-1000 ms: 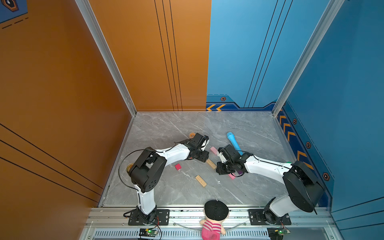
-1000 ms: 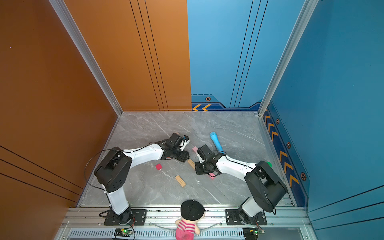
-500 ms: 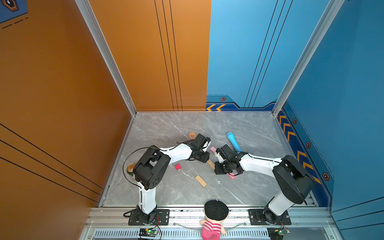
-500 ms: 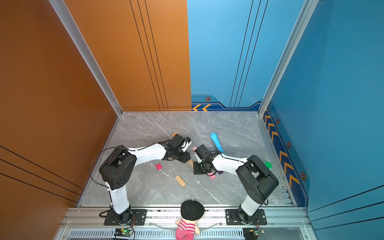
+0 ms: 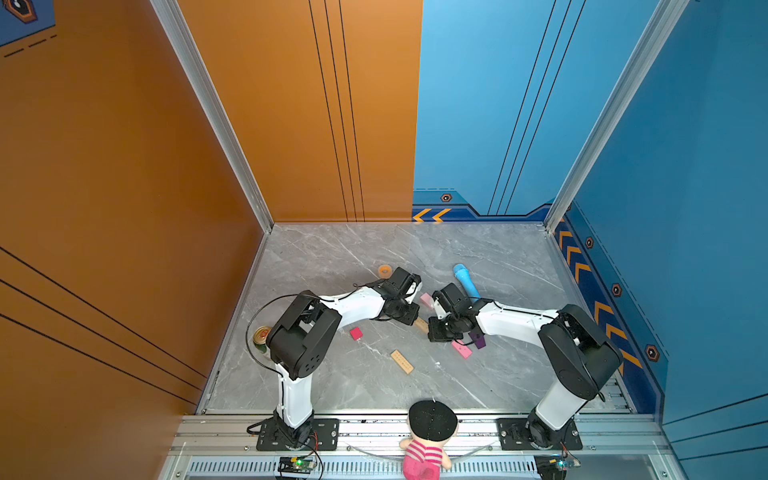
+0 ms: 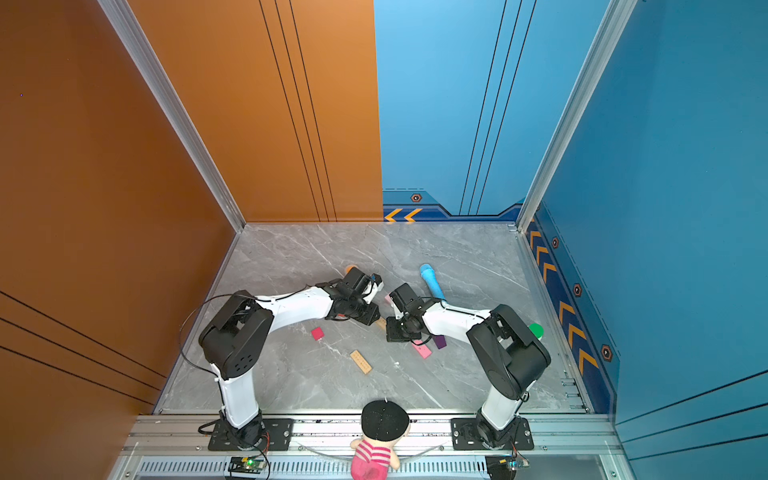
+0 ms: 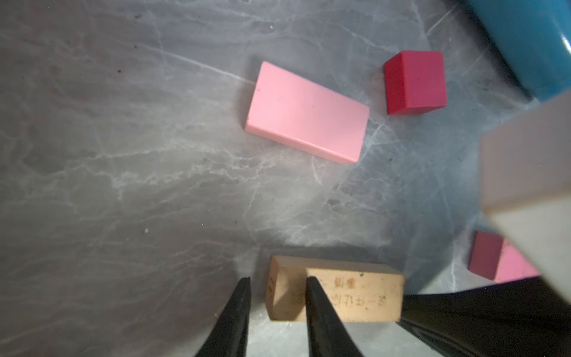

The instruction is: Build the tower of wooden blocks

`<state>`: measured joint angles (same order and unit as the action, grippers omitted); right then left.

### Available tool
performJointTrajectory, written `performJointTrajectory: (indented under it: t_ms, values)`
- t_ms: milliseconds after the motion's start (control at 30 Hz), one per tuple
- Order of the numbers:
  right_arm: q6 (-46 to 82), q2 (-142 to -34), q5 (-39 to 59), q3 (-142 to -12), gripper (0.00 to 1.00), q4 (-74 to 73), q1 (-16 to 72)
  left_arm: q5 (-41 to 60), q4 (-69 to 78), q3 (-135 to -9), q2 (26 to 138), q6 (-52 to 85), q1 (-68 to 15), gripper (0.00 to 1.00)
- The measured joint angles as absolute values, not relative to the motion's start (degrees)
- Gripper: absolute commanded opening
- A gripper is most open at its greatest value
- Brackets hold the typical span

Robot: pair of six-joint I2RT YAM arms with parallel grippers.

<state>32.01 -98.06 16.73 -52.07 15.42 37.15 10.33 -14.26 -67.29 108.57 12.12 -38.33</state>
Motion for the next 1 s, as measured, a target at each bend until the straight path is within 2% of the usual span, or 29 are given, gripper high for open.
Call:
performJointTrajectory:
  t_ms: [400, 667, 1000]
  values:
    - [31.9, -101.1, 16.7, -55.7, 0.0, 15.4, 35.1, 9.9, -14.6, -67.3, 108.6, 14.4, -37.1, 0.29]
    - [31.7, -103.3, 16.5, -58.3, 0.0, 15.5, 34.1, 9.0, -14.9, -67.3, 108.6, 16.0, -36.2, 0.36]
    - [31.4, -104.8, 16.5, -60.2, 0.0, 15.4, 33.3, 7.5, -16.0, -67.3, 108.2, 17.4, -35.8, 0.38]
